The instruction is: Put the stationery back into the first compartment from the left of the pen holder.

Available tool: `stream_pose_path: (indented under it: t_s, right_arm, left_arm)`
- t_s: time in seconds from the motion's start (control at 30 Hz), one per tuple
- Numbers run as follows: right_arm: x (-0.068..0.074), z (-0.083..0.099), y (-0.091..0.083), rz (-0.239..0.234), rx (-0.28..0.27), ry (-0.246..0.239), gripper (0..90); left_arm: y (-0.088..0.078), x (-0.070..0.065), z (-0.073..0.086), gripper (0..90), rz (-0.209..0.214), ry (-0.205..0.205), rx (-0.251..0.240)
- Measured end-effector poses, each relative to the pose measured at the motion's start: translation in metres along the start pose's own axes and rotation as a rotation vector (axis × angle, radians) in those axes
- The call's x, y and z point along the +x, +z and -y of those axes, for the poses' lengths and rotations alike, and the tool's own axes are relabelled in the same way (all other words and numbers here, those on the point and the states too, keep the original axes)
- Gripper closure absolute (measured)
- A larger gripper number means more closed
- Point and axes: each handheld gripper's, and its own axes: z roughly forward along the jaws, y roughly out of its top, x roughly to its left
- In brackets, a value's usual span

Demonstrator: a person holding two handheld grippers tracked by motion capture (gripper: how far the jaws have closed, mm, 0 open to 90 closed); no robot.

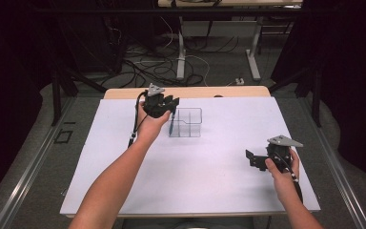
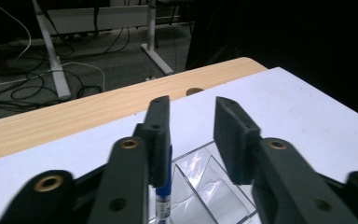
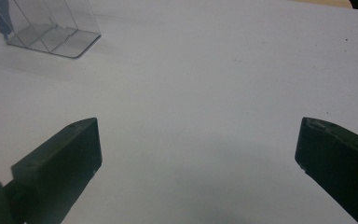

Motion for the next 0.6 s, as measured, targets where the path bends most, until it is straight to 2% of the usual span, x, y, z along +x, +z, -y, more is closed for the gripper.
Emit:
stream_pose_path:
  t_s: [0.3, 0.47, 0.6]
  right_arm:
    - [0.000, 0.000, 0.000, -0.005, 0.010, -0.009, 0.0]
    - [0.000, 0.000, 0.000, -0.003, 0.010, -0.012, 0.0]
    - [0.000, 0.000, 0.000, -0.002, 0.011, -0.013, 0.0]
  left_arm:
    - [-0.014, 0.005, -0.005, 46.5, -0.016, -0.016, -0.020]
    - [-0.022, 0.004, -0.005, 42.0, -0.023, 0.019, 0.001]
    - [-0.029, 0.004, -0.005, 41.7, -0.012, 0.038, 0.005]
